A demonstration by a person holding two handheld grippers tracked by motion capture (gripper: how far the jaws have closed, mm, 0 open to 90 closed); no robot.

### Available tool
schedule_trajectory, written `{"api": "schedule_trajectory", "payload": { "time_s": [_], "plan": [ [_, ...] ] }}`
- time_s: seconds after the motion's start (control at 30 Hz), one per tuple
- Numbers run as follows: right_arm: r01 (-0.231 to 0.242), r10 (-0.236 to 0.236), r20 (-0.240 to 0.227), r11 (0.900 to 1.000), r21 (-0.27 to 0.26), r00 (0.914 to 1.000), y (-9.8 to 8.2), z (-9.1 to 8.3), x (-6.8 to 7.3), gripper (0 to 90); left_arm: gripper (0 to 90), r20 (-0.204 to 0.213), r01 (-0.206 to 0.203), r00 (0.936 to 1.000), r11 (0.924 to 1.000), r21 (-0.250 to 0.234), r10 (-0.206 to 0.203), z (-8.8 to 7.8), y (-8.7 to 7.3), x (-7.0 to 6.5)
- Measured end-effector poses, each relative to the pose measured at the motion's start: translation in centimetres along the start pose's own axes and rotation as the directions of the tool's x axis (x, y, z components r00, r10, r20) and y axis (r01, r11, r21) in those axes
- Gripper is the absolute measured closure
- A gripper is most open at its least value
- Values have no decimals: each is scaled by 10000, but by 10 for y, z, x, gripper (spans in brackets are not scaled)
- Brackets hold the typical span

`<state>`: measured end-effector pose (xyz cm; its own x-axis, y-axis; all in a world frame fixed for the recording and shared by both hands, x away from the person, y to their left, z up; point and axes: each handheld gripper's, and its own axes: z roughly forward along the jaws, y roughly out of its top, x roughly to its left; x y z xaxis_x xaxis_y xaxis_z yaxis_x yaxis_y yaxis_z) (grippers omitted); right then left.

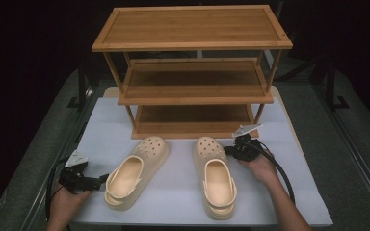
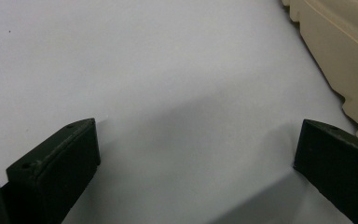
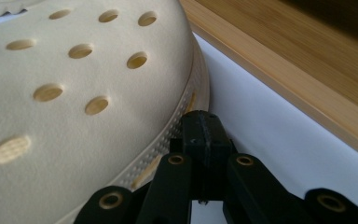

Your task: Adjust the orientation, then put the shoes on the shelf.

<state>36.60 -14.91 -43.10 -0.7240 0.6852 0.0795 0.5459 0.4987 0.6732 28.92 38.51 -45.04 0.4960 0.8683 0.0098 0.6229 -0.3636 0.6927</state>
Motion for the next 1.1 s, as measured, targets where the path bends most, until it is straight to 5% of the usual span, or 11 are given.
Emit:
{"api": "schedule_trajectory", "payload": {
  "time_s": [0.3, 0.5, 0.7, 1.1],
  "plan": [
    [463, -462, -310, 9989, 4, 9984, 19, 19, 17, 899, 0, -17, 5, 10000, 10000, -24, -5, 0, 0, 0],
    [294, -296, -319, 9995, -88, 9991, 16, 17, 16, 898, 0, -17, 1, 10000, 10000, -9, -1, 0, 0, 0],
    [-181, 178, -85, 9992, -344, 9998, 2, -7, 11, 894, 0, -4, 3, 10000, 10000, -13, -3, 0, 0, 0],
    [-873, 892, 129, 9901, -1102, 9959, -39, -59, 18, 558, 0, 178, -40, 9998, 10000, -62, 41, -2, 0, 1]
  ]
}}
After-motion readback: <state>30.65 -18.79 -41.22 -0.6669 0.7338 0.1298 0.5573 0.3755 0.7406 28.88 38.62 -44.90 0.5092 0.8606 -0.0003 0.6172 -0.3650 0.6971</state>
